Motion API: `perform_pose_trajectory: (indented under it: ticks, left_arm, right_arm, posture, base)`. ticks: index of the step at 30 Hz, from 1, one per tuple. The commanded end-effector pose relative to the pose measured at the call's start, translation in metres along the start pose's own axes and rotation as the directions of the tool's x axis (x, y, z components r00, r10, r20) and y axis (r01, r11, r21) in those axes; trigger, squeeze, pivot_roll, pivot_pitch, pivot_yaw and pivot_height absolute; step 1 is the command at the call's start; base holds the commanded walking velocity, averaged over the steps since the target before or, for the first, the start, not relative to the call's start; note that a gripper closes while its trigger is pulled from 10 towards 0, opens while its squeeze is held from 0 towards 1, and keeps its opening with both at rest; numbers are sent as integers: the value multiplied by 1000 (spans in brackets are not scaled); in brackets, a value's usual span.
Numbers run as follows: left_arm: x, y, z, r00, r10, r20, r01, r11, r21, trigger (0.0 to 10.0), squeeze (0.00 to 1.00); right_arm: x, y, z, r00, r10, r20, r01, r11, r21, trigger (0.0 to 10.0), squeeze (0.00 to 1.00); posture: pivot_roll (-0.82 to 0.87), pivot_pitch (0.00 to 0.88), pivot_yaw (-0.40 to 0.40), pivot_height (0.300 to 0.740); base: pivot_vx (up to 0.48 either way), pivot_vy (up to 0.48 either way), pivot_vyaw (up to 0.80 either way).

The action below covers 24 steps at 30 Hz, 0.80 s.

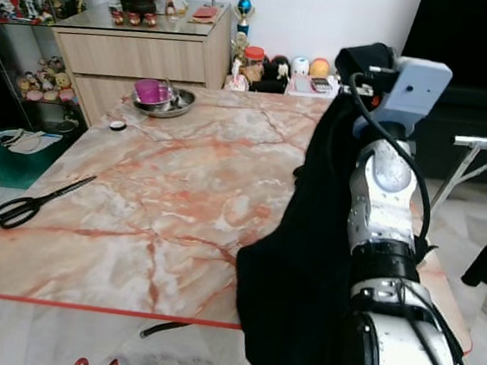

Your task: Hang hanger

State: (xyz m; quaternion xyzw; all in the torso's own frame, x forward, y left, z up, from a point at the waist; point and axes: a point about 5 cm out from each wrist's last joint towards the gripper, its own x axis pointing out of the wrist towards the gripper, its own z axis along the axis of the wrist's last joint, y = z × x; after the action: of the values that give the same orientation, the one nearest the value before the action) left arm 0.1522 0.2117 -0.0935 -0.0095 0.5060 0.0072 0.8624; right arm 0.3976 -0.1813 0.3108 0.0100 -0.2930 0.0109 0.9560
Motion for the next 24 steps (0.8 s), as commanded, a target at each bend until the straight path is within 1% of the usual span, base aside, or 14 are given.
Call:
perform_pose_trajectory:
  ticks: [1, 6, 10, 12, 14, 15, 17, 18, 19, 21, 23, 24]
  left_arm:
    - [0, -3, -4, 1000, -11, -15, 11, 1000, 15, 10000, 0]
    - [0, -3, -5, 1000, -11, -19, 11, 1000, 20, 10000, 0]
    - [0, -3, -6, 1000, -13, -23, 13, 999, 33, 10000, 0]
    - [0, -4, -6, 1000, -15, -22, 16, 999, 42, 10000, 0]
    - [0, -4, -6, 1000, -17, -22, 18, 999, 47, 10000, 0]
    - [0, -4, -6, 1000, -16, -24, 17, 999, 50, 10000, 0]
    - [0, -4, -6, 1000, -20, -24, 21, 999, 42, 10000, 0]
    - [0, -4, -7, 999, -21, -25, 22, 999, 44, 10000, 0]
    - [0, -4, -7, 999, -21, -26, 22, 999, 47, 10000, 0]
    - [-1, -3, -7, 999, -20, -27, 21, 999, 45, 10000, 0]
    - [-1, -3, -7, 999, -19, -28, 21, 999, 47, 10000, 0]
    - [-1, -3, -8, 999, -19, -29, 21, 999, 48, 10000, 0]
  right_arm:
    - [8, -1, 14, 999, 9, 50, -8, 1000, -13, 10000, 0]
    - [4, 2, 5, 999, 27, 19, -27, 1000, -13, 10000, 0]
    - [-9, 9, -17, 996, 67, -54, -69, 997, -26, 10000, 0]
    - [-17, 11, -28, 994, 69, -89, -73, 997, -35, 10000, 0]
    - [-28, 11, -42, 987, 67, -147, -73, 997, -40, 10000, 0]
    - [-40, 12, -56, 977, 60, -206, -67, 997, -30, 10000, 0]
    - [-57, 13, -73, 958, 52, -282, -65, 997, -38, 10000, 0]
    - [-74, 14, -88, 939, 42, -341, -57, 998, -33, 10000, 0]
    - [-79, 14, -91, 935, 39, -353, -52, 998, -28, 10000, 0]
    - [-95, 15, -99, 924, 33, -381, -40, 999, -11, 10000, 0]
    - [-105, 17, -102, 919, 31, -394, -31, 1000, 7, 10000, 0]
    - [-115, 19, -103, 915, 32, -401, -24, 999, 23, 10000, 0]
  posture:
    - [25, 0, 46, 740]
    - [26, 0, 46, 740]
    - [26, 0, 48, 740]
    - [26, 0, 49, 740]
    - [26, 0, 49, 740]
    - [26, 0, 49, 740]
    - [24, 2, 50, 740]
    - [25, 9, 51, 740]
    - [25, 9, 51, 740]
    - [25, 17, 51, 740]
    - [23, 22, 52, 740]
    - [23, 23, 52, 740]
  base:
    - [322, 0, 0]
    - [325, 0, 0]
    - [323, 0, 0]
    - [311, 0, 0]
    - [266, 0, 0]
    - [0, 0, 0]
    - [0, 0, 0]
    - [0, 0, 0]
    - [0, 0, 0]
    - [0, 0, 0]
    - [0, 0, 0]
    - [0, 0, 0]
